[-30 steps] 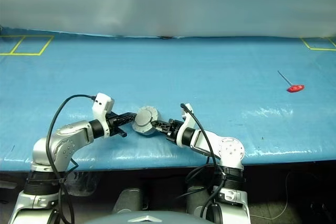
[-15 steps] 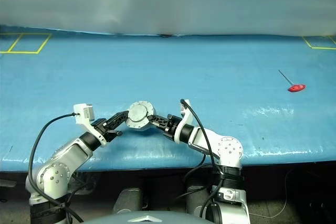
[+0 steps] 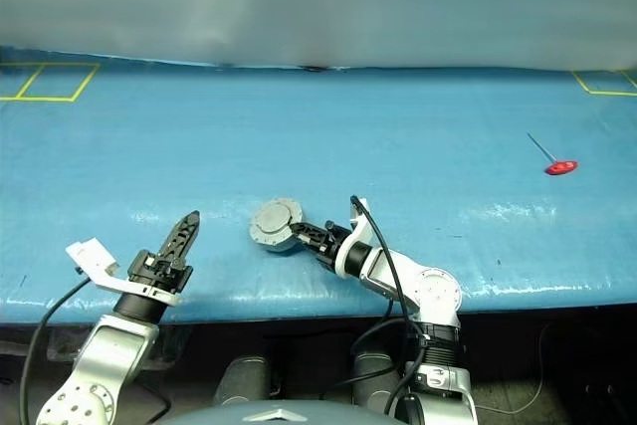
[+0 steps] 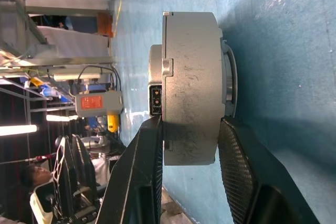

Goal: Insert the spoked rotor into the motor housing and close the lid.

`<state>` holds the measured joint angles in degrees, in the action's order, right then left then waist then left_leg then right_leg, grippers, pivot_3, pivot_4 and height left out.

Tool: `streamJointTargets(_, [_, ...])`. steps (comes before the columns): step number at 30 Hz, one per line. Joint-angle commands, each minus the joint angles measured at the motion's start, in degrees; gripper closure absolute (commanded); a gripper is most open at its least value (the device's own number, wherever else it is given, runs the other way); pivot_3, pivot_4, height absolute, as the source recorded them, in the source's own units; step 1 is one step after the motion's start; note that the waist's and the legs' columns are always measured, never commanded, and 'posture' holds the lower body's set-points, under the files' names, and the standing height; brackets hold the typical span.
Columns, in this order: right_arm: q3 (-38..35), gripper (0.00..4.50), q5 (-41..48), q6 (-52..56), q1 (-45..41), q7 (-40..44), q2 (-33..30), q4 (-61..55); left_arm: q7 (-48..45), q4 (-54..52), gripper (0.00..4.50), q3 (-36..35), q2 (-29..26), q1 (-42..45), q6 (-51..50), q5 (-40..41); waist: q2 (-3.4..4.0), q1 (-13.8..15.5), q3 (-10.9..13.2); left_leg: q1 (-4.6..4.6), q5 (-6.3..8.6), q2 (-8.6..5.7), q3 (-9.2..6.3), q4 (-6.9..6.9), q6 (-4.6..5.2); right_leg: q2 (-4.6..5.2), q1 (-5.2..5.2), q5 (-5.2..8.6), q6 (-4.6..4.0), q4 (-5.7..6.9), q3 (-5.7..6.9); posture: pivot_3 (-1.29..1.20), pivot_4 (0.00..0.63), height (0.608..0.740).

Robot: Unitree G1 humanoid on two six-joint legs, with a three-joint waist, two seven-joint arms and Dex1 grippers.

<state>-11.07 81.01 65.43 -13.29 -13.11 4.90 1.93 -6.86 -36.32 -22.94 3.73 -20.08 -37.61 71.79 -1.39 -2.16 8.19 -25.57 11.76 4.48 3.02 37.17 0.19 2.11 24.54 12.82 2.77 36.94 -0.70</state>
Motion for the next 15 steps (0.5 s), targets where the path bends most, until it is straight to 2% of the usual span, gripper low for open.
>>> streamJointTargets(1, [0.5, 3.32, 2.4, -2.8, -1.4, 0.9, 4.2, -0.9, 1.1, 2.0, 2.94, 1.9, 2.9, -1.0, 3.6, 4.8, 0.02, 0.0, 0.0, 0.0, 0.0, 0.0, -0.02, -0.01, 0.0, -0.01, 0.0, 0.0, -0.01, 0.0, 0.01, 0.0, 0.15, 0.74])
streamJointTargets(9, [0.5, 3.32, 3.7, -6.8, -4.3, 1.2, 4.8, -1.3, 1.0, 8.2, 0.23, 7.4, 4.6, -1.8, 7.7, 10.2, 0.06, 0.0, 0.1, -0.12, 0.02, -0.01, 0.01, -0.04, 0.03, -0.05, 0.08, 0.0, -0.02, -0.05, -0.01, 0.0, 0.15, 0.74])
streamJointTargets(10, [0.6, 3.32, 3.9, -7.0, -4.4, 1.3, 4.9, -1.5, 1.0, 8.5, 0.04, 8.0, 4.3, -1.9, 7.9, 10.9, 0.06, 0.0, 0.1, -0.11, 0.02, -0.01, 0.01, -0.04, 0.03, -0.05, 0.07, -0.01, -0.02, -0.05, -0.01, 0.0, 0.15, 0.74])
streamJointTargets(15, [2.2, 3.32, 6.5, -7.1, -4.6, 0.8, 5.8, -3.5, -0.9, 9.8, 0.0, 11.2, 2.5, -1.5, 6.1, 17.4, 0.07, 0.0, 0.1, -0.13, 0.02, -0.02, 0.03, -0.04, 0.03, -0.05, 0.06, -0.06, -0.12, -0.05, -0.01, 0.0, 0.15, 0.74])
